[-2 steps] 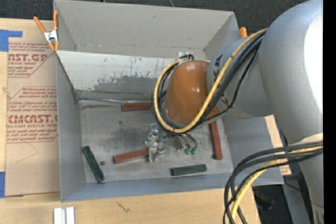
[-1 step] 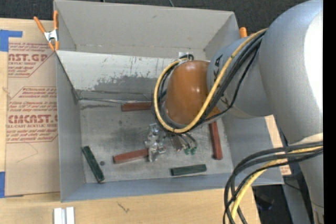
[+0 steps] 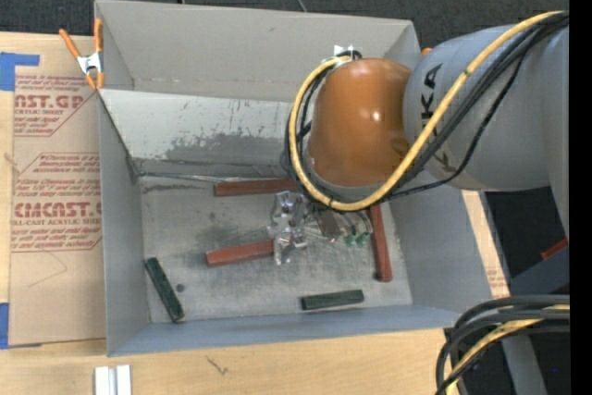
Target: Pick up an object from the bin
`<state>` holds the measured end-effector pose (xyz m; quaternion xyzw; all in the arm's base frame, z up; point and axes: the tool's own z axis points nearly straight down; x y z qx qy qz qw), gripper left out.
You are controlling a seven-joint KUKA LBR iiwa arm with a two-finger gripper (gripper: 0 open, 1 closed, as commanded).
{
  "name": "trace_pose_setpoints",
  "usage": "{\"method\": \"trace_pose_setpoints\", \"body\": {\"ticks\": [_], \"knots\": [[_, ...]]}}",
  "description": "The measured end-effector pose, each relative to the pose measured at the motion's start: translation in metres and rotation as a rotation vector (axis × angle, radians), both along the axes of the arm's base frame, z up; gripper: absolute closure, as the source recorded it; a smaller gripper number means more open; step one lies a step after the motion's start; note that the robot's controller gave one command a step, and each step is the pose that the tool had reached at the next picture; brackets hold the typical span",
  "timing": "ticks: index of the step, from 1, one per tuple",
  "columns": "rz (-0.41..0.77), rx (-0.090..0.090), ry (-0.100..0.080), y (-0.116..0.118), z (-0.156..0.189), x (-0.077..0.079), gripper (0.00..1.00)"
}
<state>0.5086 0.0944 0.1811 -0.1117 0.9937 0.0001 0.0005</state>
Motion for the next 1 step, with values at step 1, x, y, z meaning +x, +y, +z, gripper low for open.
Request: {"method": "trace_pose_setpoints", "body": {"ticks": [1], "knots": [[0.0, 0.0, 0.0, 0.0, 0.0, 0.0, 1.0]]}}
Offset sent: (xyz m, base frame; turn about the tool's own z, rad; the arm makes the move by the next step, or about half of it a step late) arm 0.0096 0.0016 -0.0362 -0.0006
